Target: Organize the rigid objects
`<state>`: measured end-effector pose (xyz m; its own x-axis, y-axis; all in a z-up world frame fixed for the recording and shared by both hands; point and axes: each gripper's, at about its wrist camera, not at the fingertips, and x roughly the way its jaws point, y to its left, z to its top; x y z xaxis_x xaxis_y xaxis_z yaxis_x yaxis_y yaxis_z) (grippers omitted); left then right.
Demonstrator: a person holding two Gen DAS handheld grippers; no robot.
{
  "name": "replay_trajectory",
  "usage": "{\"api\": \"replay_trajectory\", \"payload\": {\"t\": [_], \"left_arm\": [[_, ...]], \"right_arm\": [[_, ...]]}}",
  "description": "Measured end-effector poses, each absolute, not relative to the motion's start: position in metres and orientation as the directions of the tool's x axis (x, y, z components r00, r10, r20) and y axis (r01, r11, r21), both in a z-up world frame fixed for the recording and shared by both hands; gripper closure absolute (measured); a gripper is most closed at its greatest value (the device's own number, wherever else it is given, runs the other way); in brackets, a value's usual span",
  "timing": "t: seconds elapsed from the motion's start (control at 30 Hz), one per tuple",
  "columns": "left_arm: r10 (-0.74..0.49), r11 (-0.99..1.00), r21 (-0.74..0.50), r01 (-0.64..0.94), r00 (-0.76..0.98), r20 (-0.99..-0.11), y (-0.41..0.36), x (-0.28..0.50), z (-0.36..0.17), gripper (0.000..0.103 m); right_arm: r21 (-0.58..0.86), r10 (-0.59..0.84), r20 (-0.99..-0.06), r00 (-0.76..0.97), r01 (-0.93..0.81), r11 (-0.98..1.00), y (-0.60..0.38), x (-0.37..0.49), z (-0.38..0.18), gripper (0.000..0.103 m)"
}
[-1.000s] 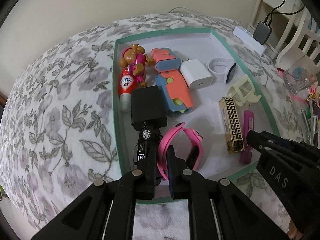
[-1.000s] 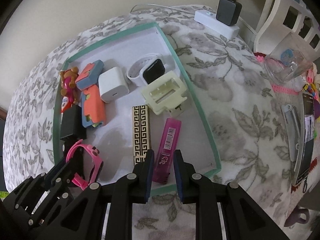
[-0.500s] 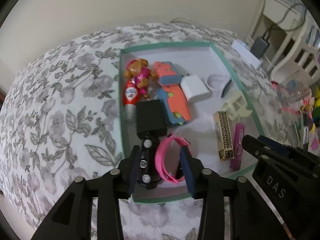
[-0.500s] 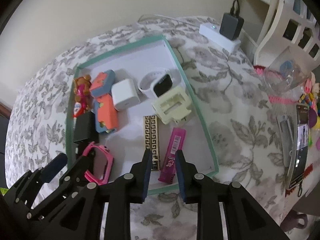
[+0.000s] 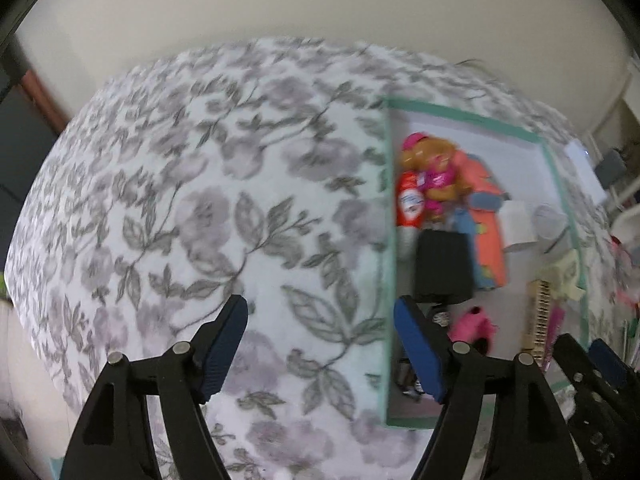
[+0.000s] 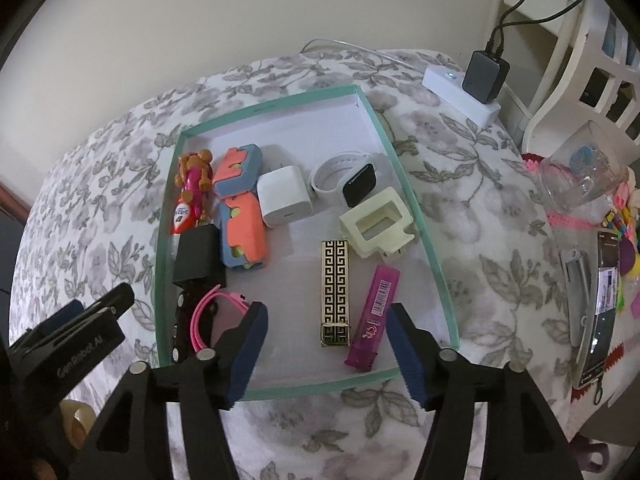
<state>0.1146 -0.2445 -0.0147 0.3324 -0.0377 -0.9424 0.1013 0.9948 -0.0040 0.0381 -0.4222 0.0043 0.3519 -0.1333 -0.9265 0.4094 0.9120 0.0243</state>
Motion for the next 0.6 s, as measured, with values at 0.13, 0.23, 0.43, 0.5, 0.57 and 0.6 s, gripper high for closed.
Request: {"api": "replay_trajectory", "payload": {"t": [0.13,0.23,0.43,0.5,0.57,0.6], "left_arm": [[-0.025,0.998,-0.007,0.065,0.279,-0.96,-0.234,0.12,-0.027,0.026],[-0.019,0.998,-0.002,0.064,0.274,-0.962,-0.232,0.12,-0.03,0.021],[-0.032,0.999,-0.018,0.051,0.282,-0.959,-0.227,0.117,-0.025,0.011],[-0.035,0.999,-0.022,0.048,0.286,-0.958,-0.225,0.118,-0.023,0.011],[-0.037,0.999,-0.026,0.043,0.293,-0.955,-0.221,0.118,-0.021,0.01],[-0.038,0.999,-0.027,0.042,0.295,-0.955,-0.221,0.118,-0.02,0.009]], "right_arm": [[0.024,-0.131,-0.926,0.353,0.403,0.915,-0.42,0.039,0.003,0.027],[0.023,-0.129,-0.927,0.353,0.396,0.918,-0.418,0.041,0.001,0.019],[0.025,-0.123,-0.924,0.362,0.379,0.925,-0.413,0.041,0.001,0.005],[0.024,-0.125,-0.922,0.368,0.375,0.927,-0.412,0.041,0.001,0.002],[0.019,-0.13,-0.919,0.373,0.37,0.929,-0.409,0.041,0.003,0.0],[0.016,-0.134,-0.917,0.376,0.369,0.929,-0.408,0.041,0.003,0.0]]}}
